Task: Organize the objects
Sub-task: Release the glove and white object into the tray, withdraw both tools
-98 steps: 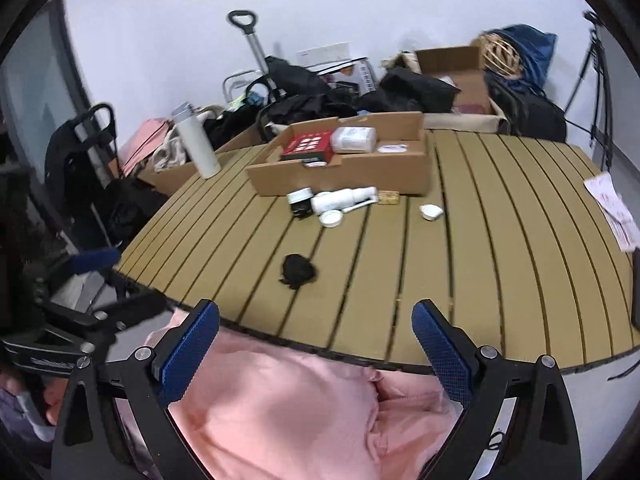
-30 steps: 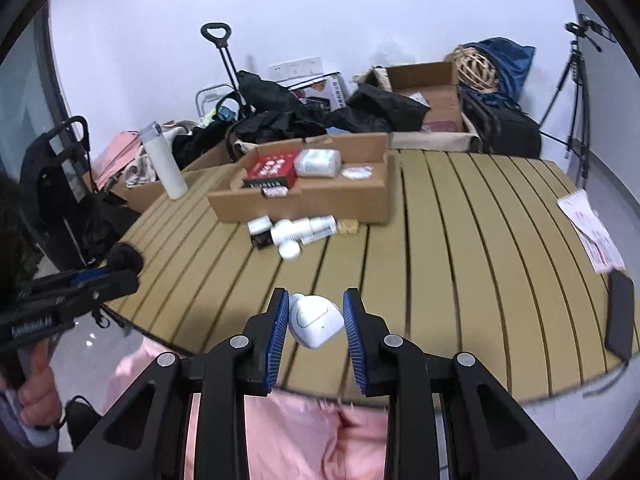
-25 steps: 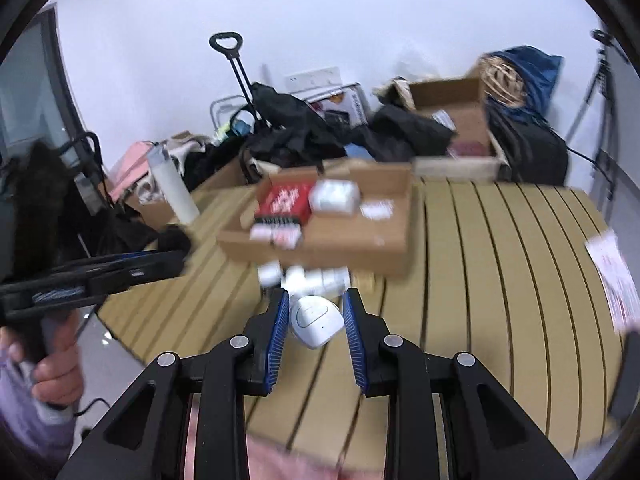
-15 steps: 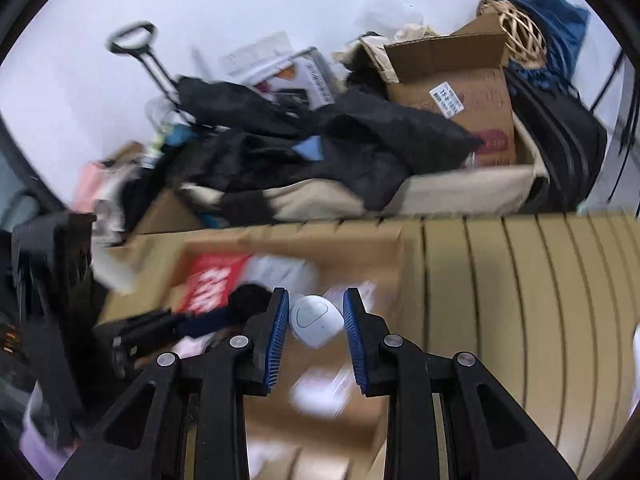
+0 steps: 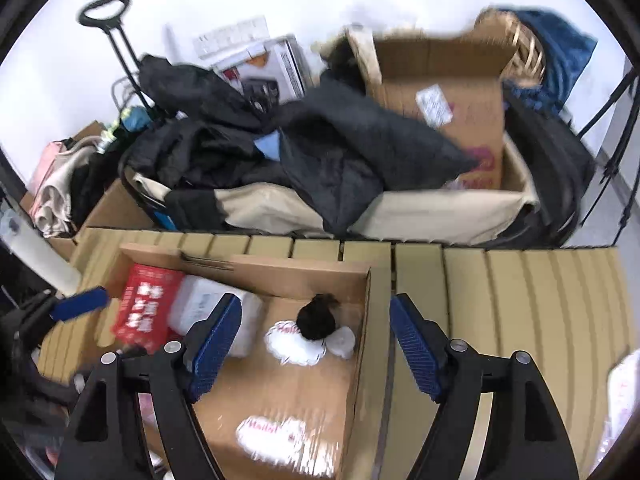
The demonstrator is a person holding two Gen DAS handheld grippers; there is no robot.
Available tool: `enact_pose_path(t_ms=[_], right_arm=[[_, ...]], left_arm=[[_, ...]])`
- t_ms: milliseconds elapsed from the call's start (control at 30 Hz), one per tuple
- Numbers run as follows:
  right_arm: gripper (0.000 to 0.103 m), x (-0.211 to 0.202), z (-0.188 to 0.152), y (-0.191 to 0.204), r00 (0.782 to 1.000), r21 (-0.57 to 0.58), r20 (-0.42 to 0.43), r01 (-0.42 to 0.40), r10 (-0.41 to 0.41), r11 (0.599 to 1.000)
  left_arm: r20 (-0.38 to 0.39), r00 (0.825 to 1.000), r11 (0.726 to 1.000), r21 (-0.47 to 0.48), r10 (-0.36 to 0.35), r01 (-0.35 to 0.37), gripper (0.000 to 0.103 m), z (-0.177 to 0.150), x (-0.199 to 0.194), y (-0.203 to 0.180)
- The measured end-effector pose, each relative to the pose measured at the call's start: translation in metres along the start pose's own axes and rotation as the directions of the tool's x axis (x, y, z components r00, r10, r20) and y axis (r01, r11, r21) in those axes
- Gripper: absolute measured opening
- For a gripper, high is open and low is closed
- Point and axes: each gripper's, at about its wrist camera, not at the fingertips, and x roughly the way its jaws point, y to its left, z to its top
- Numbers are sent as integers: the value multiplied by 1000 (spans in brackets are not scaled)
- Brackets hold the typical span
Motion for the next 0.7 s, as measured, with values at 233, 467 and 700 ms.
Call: enact_pose_path(t_ms=[233,467,700], right_arm=[[81,-128,-47,36,999,-121,31,-24,28,992],[81,-208,-153,73,997,-244,61,-31,48,969],[81,-243,-265,88,995,-215,92,-16,37,976]], left_arm=[[84,980,982,45,178,-183,103,-85,-130,23],[163,953,966,-22,256,-256,103,-209,-212,13],[169,942,955,6,291,-296,103,-315,-243,-13]])
